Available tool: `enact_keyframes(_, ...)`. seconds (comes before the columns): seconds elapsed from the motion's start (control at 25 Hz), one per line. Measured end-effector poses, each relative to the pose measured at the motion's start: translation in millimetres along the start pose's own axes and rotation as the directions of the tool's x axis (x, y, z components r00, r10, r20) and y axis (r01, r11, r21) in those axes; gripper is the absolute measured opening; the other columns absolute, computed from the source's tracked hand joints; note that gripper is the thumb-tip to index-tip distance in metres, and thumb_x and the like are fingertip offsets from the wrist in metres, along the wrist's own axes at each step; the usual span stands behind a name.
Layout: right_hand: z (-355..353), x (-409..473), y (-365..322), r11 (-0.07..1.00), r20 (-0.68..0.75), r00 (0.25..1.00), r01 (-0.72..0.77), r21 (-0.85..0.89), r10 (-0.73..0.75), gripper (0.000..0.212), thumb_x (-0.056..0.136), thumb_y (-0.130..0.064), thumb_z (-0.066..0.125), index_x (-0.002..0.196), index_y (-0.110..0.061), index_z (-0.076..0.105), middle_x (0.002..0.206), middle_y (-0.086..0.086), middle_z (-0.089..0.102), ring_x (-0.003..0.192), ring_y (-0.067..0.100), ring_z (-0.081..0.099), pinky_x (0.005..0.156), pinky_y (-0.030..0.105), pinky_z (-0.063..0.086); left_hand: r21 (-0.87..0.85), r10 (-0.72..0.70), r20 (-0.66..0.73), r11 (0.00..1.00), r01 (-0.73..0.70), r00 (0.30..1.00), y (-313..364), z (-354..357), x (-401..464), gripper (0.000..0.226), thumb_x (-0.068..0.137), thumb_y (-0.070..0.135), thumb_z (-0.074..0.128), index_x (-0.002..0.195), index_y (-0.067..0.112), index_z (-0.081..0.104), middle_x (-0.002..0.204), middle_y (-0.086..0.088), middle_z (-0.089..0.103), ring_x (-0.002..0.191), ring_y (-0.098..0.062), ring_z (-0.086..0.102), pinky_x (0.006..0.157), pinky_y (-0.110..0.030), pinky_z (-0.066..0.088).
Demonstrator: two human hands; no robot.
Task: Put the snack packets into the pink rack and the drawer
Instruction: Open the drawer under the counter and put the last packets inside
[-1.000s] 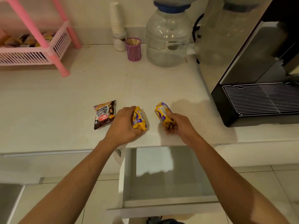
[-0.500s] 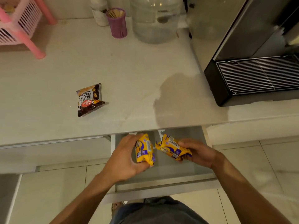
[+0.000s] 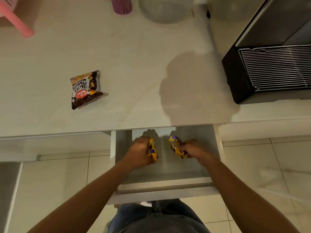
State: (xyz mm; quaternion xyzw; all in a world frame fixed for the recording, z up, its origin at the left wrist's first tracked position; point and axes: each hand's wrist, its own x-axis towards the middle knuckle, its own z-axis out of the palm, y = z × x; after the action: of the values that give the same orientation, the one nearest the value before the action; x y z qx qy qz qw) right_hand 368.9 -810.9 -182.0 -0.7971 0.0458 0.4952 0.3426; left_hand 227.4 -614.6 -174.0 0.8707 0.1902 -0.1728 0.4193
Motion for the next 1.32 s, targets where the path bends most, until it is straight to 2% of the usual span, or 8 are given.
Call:
enact_keyframes(0.24, 8.1, 36.7, -9.8, 0.892, -0.163, 0.986, -0.038, -0.451, -0.04, 0.043, 0.085, -0.048, 0.063, 0.061, -0.012, 0.059, 0.064, 0.007, 0.062, 0.066, 0.023, 0.061, 0.056, 0.022, 0.039, 0.378, -0.094, 0.121, 0.925, 0.042, 0.988, -19.7, 44.7, 53.7, 0.086, 0.067, 0.035, 0.076, 0.139, 0.013, 0.035, 0.133, -0.008, 0.043, 0.123, -0.029, 0.041, 0.098, -0.043, 0.041)
enact_keyframes(0.4, 17.9, 51.2, -1.8, 0.873, -0.22, 0.972, -0.037, -0.486, -0.081, 0.039, 0.088, -0.038, 0.062, 0.062, -0.015, 0.043, 0.087, 0.012, 0.067, 0.085, 0.029, 0.067, 0.058, 0.024, 0.039, 0.463, -0.026, 0.084, 0.886, -0.016, 0.996, -31.5, 64.4, 70.5, 0.082, 0.074, 0.031, 0.07, 0.143, 0.013, 0.03, 0.136, -0.008, 0.039, 0.126, -0.027, 0.037, 0.098, -0.04, 0.036)
enact_keyframes(0.68, 25.8, 57.8, 6.0, 0.822, -0.155, 0.985, -0.024, -0.569, -0.079, 0.034, 0.069, -0.024, 0.077, 0.063, -0.022, 0.043, 0.094, 0.009, 0.069, 0.083, 0.025, 0.067, 0.05, 0.019, 0.037, 0.499, -0.009, 0.012, 0.867, 0.002, 1.0, -37.7, 77.1, 84.9, 0.094, 0.069, 0.037, 0.079, 0.145, 0.016, 0.029, 0.14, -0.007, 0.039, 0.13, -0.026, 0.034, 0.101, -0.04, 0.03)
enact_keyframes(0.84, 20.0, 47.7, 2.5, 0.816, -0.144, 0.989, -0.056, -0.576, -0.033, 0.035, 0.07, -0.037, 0.077, 0.063, -0.021, 0.046, 0.092, 0.007, 0.069, 0.071, 0.02, 0.06, 0.047, 0.019, 0.037, 0.305, -0.064, 0.069, 0.952, 0.04, 0.996, -31.2, 65.9, 74.4, 0.117, 0.061, 0.045, 0.084, 0.152, 0.019, 0.015, 0.153, -0.006, 0.021, 0.141, -0.028, 0.018, 0.113, -0.044, 0.018)
enact_keyframes(0.96, 14.0, 23.6, -7.4, 0.806, -0.154, 0.978, 0.025, -0.591, -0.143, 0.041, 0.08, -0.054, 0.062, 0.064, -0.02, 0.046, 0.076, 0.002, 0.062, 0.07, 0.021, 0.06, 0.054, 0.024, 0.04, 0.139, 0.029, -0.015, 0.99, -0.026, 0.999, -16.8, 40.7, 52.2, 0.1, 0.068, 0.049, 0.079, 0.15, 0.024, 0.027, 0.15, -0.003, 0.029, 0.137, -0.026, 0.029, 0.112, -0.033, 0.026)
enact_keyframes(1.08, 8.5, -8.3, -15.1, 0.712, -0.149, 0.916, 0.18, -0.678, -0.373, 0.041, 0.084, -0.058, 0.053, 0.088, -0.017, 0.058, 0.089, 0.003, 0.067, 0.084, 0.025, 0.065, 0.06, 0.027, 0.041, 0.132, 0.253, -0.182, 0.964, -0.231, 0.95, -3.0, 9.3, 14.3, 0.058, 0.084, 0.051, 0.063, 0.134, 0.024, 0.053, 0.134, 0.001, 0.052, 0.122, -0.017, 0.05, 0.102, -0.027, 0.04)
enact_keyframes(1.2, 7.2, -41.8, -30.2, 0.65, -0.215, 0.77, 0.315, -0.691, -0.601, 0.034, 0.086, -0.051, 0.056, 0.104, -0.023, 0.066, 0.101, -0.002, 0.069, 0.091, 0.021, 0.065, 0.067, 0.029, 0.047, 0.197, 0.4, -0.317, 0.915, -0.353, 0.86, 11.3, -29.6, -17.5, 0.034, 0.092, 0.046, 0.055, 0.119, 0.026, 0.062, 0.114, 0.004, 0.064, 0.105, -0.005, 0.055, 0.091, -0.011, 0.038)
enact_keyframes(1.32, 14.6, -69.7, -52.0, 0.607, -0.238, 0.658, 0.413, -0.679, -0.714, 0.028, 0.087, -0.046, 0.061, 0.101, -0.023, 0.07, 0.098, -0.007, 0.069, 0.091, 0.016, 0.064, 0.069, 0.027, 0.045, 0.267, 0.561, -0.451, 0.827, -0.495, 0.694, 22.9, -62.7, -36.5, 0.015, 0.09, 0.022, 0.067, 0.101, 0.013, 0.071, 0.097, -0.001, 0.072, 0.088, -0.01, 0.065, 0.079, -0.02, 0.052)
